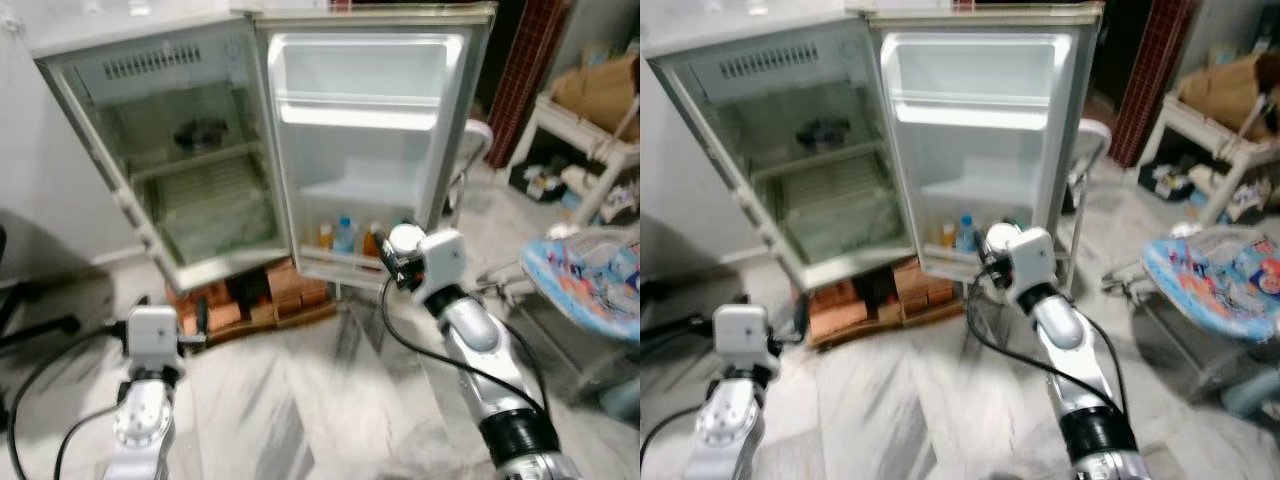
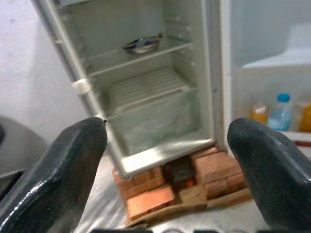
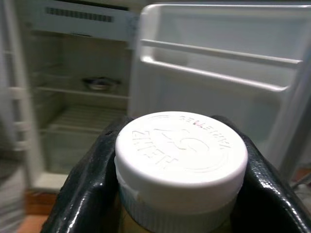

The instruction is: Restocking fridge

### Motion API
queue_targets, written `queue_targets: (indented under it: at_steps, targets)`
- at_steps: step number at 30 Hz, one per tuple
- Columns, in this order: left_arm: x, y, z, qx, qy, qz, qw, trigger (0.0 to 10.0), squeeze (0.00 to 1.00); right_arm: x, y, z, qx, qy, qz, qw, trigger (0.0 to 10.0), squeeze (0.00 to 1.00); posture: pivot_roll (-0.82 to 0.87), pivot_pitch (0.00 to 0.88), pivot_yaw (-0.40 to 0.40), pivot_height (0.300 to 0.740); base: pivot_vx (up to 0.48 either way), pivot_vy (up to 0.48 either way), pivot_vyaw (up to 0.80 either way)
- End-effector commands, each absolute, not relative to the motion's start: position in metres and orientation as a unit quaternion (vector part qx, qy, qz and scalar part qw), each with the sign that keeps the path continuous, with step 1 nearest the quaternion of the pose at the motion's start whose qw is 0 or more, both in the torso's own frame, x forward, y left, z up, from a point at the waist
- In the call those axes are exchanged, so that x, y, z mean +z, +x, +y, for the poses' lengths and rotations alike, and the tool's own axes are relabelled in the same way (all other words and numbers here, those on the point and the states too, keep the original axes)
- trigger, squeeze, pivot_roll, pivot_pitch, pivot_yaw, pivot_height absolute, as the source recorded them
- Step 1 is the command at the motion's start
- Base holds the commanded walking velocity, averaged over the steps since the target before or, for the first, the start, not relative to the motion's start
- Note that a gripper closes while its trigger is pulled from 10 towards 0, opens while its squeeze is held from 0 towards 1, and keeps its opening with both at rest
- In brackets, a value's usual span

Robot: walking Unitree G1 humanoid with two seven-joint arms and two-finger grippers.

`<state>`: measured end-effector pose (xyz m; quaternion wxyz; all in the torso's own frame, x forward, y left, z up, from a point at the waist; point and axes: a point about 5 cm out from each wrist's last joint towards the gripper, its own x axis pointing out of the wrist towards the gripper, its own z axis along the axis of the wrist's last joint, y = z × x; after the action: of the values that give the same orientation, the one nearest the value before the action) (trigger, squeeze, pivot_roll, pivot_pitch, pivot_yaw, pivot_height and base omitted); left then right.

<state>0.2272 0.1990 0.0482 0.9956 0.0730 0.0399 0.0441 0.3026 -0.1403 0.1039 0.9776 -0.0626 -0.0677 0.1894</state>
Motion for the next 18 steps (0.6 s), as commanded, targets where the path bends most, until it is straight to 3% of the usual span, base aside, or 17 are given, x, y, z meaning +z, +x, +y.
queue_targets:
  at_steps: [1, 18]
  targets:
    - [0.0518, 0.2284, 0.2088, 0.056, 0.087, 0.035, 0.994, 10.0, 0.0, 0.12, 0.3067, -0.1258, 0.21, -0.058, -0.107, 0.97, 10.0, 0.0, 0.0, 0.0, 0.028, 0.74, 0.48, 0.0, 0.0]
    - [0.0496, 0.2296, 0.205, 0.05, 0.09, 0.037, 0.994, 10.0, 0.0, 0.1236, 0.3078, -0.1204, 0.22, -0.073, -0.12, 0.965, 10.0, 0.0, 0.0, 0.0, 0.023, 0.74, 0.474, 0.0, 0.0]
